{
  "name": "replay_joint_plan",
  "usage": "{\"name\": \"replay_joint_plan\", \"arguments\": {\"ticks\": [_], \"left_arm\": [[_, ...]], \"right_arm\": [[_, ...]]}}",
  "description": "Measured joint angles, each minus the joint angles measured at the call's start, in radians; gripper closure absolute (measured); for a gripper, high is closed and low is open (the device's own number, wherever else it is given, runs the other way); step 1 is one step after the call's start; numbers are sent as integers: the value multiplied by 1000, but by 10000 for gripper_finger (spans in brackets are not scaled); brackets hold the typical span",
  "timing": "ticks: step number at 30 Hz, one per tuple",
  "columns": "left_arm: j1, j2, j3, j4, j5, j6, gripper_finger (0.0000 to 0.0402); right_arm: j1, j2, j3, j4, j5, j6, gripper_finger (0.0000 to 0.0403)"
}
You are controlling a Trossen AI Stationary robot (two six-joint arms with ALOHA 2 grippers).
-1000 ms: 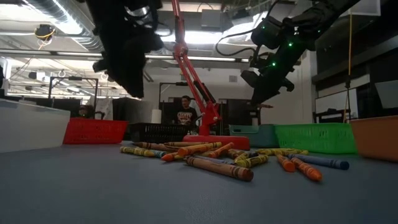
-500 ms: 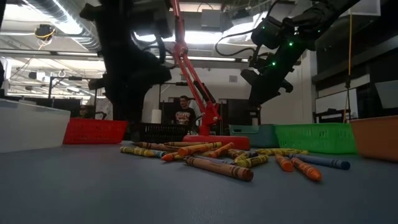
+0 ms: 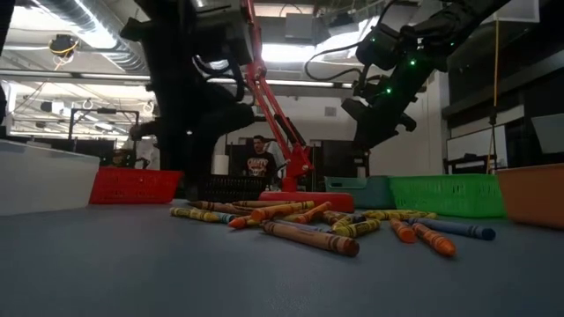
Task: Sort crayons
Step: Put the yellow crayon into the top left black bin
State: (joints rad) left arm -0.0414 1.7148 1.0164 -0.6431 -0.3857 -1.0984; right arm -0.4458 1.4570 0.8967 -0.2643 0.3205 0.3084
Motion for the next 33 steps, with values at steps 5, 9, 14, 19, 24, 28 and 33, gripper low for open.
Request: {"name": "replay_joint_plan", "arguments": {"ticks": [5, 9, 14, 19, 24, 28, 33], "left_arm": [[0, 42, -1, 19, 2, -2, 324], [0, 84, -1, 31, -1, -1, 324], [-1, 97, 2, 23, -2, 0, 324], [-2, 96, 2, 22, 7, 0, 324], [-5, 94, 1, 35, 24, 0, 324], [-6, 98, -1, 63, 54, -2, 324], [-7, 98, -3, 86, 56, 1, 324]], "right_arm": [[0, 0, 0, -3, -1, 0, 287], [0, 0, 0, -10, -4, 0, 287], [0, 0, 0, -19, -26, 0, 287], [0, 0, 0, -26, -26, 0, 287], [0, 0, 0, -26, -26, 0, 287], [0, 0, 0, -26, -26, 0, 287], [0, 0, 0, -26, -26, 0, 287]]}}
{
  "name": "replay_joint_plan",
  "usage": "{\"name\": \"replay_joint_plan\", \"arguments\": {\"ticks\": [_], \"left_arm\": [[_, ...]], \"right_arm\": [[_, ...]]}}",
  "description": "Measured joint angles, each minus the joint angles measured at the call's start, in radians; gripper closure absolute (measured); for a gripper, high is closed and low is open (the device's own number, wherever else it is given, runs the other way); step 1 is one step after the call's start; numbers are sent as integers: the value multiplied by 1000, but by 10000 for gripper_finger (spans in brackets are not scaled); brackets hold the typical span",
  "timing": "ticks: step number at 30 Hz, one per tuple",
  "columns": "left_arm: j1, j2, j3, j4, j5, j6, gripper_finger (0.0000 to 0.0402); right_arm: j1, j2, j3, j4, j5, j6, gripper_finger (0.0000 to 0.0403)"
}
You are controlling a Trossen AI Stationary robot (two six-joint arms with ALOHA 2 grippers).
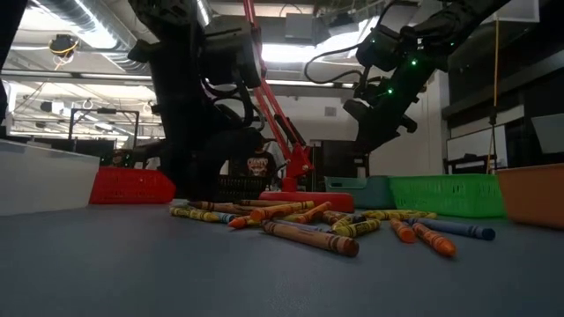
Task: Sort crayons
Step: Put the yellow crayon into the top left black bin
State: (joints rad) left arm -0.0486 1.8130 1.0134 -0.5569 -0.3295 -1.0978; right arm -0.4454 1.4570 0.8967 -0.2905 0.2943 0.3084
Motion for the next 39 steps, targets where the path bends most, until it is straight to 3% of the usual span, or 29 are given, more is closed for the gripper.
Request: {"name": "replay_joint_plan", "arguments": {"ticks": [9, 18, 29, 39], "left_arm": [[3, 0, 1, -3, 3, 12, 331], [2, -2, 2, -7, 2, 62, 396], [12, -64, 2, -80, 1, 114, 399], [92, -190, 3, -106, -74, 197, 398]], "right_arm": [[0, 0, 0, 0, 0, 0, 287], [0, 0, 0, 0, 0, 0, 287], [0, 0, 0, -2, 0, 0, 287], [0, 0, 0, -5, 0, 0, 287]]}}
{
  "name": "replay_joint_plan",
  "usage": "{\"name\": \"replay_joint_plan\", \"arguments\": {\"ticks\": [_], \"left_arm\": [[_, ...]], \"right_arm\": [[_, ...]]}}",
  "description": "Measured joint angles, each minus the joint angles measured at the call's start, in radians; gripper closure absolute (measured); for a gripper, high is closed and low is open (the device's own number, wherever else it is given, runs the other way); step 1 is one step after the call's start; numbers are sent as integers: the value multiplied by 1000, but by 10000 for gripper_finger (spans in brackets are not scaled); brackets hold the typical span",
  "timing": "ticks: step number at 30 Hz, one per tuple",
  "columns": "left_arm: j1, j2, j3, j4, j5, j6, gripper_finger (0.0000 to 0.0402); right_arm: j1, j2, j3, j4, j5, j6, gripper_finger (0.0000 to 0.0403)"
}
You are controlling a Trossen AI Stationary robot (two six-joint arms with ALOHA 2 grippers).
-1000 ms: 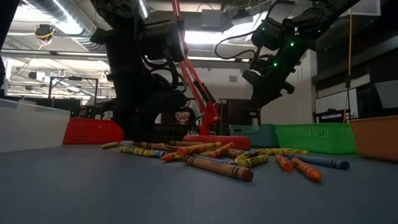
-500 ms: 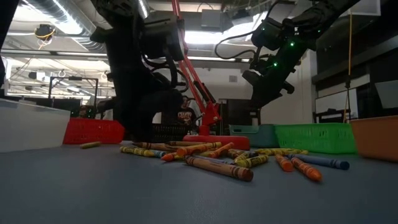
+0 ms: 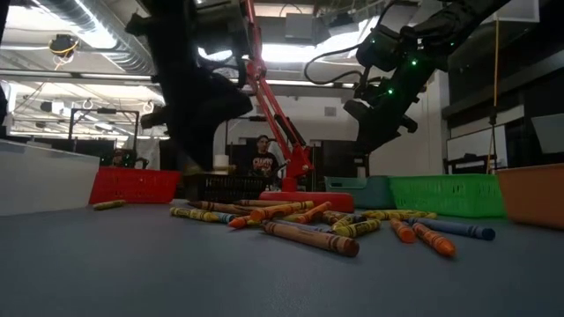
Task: Sort crayons
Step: Put the yellow crayon into the top left black bin
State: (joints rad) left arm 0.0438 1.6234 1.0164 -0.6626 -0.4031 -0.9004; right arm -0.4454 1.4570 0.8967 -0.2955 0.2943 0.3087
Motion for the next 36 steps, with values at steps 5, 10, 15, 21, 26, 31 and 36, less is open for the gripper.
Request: {"name": "replay_joint_plan", "arguments": {"ticks": [5, 10, 15, 21, 26, 31, 36], "left_arm": [[69, -20, 0, 6, -11, 78, 398], [146, -20, 0, 24, -46, 167, 398], [219, -20, 0, 82, -50, 240, 398], [285, -20, 0, 127, -50, 310, 398], [312, -20, 0, 128, -50, 311, 390], [317, -20, 0, 127, -50, 311, 364], [318, -20, 0, 126, -50, 311, 341]], "right_arm": [[0, 0, 0, 0, 0, 0, 287], [0, 0, 0, 0, 0, 0, 287], [0, 0, 0, 0, 0, 0, 288], [0, 0, 0, 0, 0, 0, 288], [0, 0, 0, 0, 0, 0, 288], [0, 0, 0, 0, 0, 0, 288], [0, 0, 0, 0, 0, 0, 288]]}}
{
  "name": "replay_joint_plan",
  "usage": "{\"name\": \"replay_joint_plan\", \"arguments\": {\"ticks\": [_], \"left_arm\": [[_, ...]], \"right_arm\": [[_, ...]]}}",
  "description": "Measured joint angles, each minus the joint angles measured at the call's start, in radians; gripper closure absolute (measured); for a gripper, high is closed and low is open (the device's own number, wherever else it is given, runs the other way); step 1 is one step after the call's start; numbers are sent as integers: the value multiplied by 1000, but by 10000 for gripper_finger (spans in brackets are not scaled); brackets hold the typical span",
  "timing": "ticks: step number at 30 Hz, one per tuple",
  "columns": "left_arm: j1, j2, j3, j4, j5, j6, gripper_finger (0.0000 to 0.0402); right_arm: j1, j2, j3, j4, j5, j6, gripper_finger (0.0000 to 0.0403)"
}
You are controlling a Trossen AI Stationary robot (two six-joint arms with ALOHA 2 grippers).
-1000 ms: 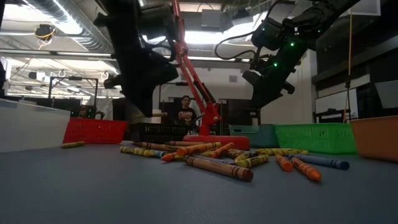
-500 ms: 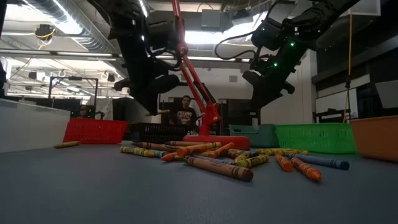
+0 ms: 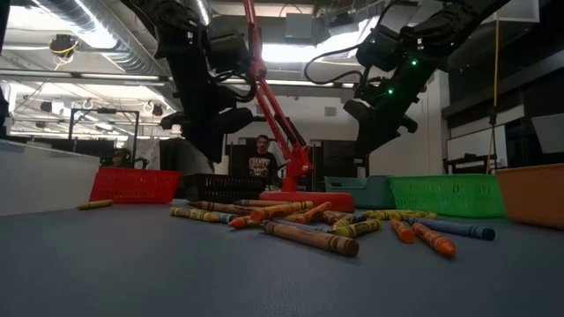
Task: Sort crayons
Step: Put the yellow crayon into the top left black bin
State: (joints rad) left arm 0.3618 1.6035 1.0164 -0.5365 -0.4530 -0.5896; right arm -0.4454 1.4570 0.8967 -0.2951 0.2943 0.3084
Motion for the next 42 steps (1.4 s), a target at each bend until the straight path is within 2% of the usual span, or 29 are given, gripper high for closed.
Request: {"name": "replay_joint_plan", "arguments": {"ticks": [3, 5, 9, 13, 16, 22, 28, 32, 42], "left_arm": [[0, 0, 0, -4, 7, 0, 335], [0, 0, 0, -12, 46, 13, 334], [-1, -4, 0, -58, 215, 45, 334], [-15, -4, 0, -167, 414, -20, 334], [-41, -4, 0, -267, 492, -76, 334], [-121, -4, 0, -424, 487, -172, 334], [-201, -5, 0, -514, 390, -279, 333], [-236, -6, -8, -524, 351, -331, 333], [-253, -8, -127, -527, 319, -424, 333]], "right_arm": [[0, 0, 0, 0, 0, 0, 288], [0, 0, 0, 0, 0, 0, 288], [0, 0, 0, 0, 0, 0, 288], [0, 0, 0, 0, 0, 0, 288], [0, 0, 0, 0, 0, 0, 288], [0, 0, 0, 0, 0, 0, 288], [0, 0, 0, 0, 0, 0, 288], [0, 0, 0, 0, 0, 0, 288], [0, 0, 0, -1, 0, 0, 288]]}}
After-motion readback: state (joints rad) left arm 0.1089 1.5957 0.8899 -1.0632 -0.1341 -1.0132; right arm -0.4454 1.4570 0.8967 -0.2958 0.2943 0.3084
